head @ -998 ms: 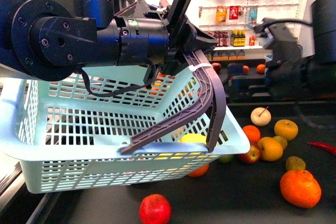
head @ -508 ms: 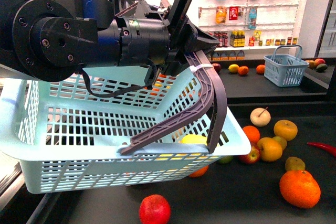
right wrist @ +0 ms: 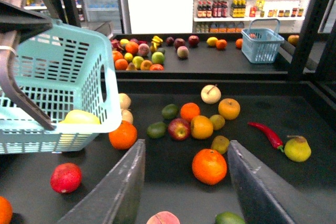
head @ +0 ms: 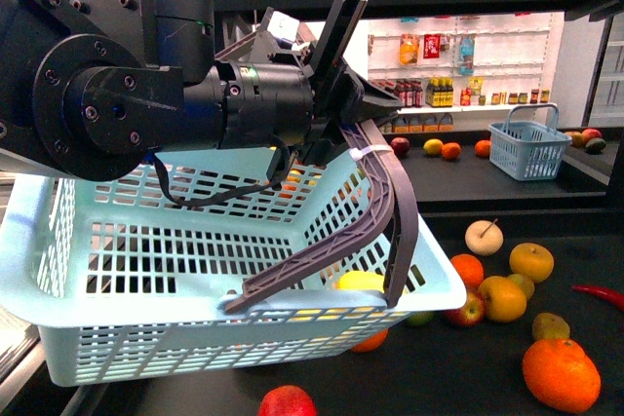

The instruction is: Pick lemon from shelf

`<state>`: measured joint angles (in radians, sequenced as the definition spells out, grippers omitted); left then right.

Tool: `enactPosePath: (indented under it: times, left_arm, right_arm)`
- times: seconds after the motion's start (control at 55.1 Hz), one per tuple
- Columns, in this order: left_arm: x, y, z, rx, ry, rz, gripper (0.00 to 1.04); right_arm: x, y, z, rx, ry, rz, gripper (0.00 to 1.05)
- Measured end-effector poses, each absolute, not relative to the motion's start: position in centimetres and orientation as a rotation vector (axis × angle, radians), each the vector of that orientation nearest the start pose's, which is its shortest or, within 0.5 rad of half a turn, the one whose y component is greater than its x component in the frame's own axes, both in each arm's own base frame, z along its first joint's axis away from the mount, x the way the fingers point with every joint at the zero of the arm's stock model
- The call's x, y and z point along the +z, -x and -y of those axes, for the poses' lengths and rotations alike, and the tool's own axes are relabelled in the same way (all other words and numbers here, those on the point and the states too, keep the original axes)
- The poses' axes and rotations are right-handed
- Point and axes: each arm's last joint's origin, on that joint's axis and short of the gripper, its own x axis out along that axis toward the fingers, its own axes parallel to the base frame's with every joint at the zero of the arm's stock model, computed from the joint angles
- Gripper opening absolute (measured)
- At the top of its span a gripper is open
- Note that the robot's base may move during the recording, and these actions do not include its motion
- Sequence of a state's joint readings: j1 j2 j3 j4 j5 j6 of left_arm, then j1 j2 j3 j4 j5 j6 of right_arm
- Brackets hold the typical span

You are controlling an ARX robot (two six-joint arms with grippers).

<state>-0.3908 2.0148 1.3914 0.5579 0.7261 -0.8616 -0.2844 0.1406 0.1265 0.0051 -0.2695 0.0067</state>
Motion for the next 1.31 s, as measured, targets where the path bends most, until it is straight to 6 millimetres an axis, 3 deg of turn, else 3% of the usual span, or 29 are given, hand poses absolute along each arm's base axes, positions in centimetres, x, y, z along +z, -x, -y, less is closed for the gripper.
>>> enactPosePath:
  times: [0.127, 0.236, 0.399, 0.707, 0.998, 1.161, 1.306]
  left_arm:
    - [24.2, -41.5, 19.2, -1.014, 0.779, -0.543, 0.07]
    - [24.2, -41.5, 19.2, -1.015, 0.779, -0.544, 0.07]
    - [24.2, -41.5, 19.2, -1.014, 0.779, -0.543, 0.07]
    - [24.2, -41.5, 19.2, -1.014, 0.779, -0.543, 0.07]
    - [24.2, -41.5, 19.2, -1.015, 0.779, -0.544, 0.07]
    - [24.2, -41.5, 19.2, -1.015, 0.779, -0.543, 0.07]
    - [24.2, -41.5, 19.2, -1.015, 0.779, -0.543, 0.07]
  right_arm:
    - [18.9, -9.8, 1.6, -0.010, -0.009, -0.010, 0.25]
    - [18.6, -9.8, 1.2, -0.008, -0.006, 0.001, 0.03]
    - [18.1, -9.8, 0.1, 0.005, -0.002, -0.001, 0.03]
    - [16.7, -9.7, 0.0, 0.003, -0.002, -0.001, 0.03]
    - [16.8, -9.7, 0.0, 0.000, -0.002, 0.007, 0.03]
    - [16.8, -9.7, 0.0, 0.000, -0.002, 0.007, 0.27]
    - [16.8, -9.7, 0.0, 0.000, -0.002, 0.007, 0.60]
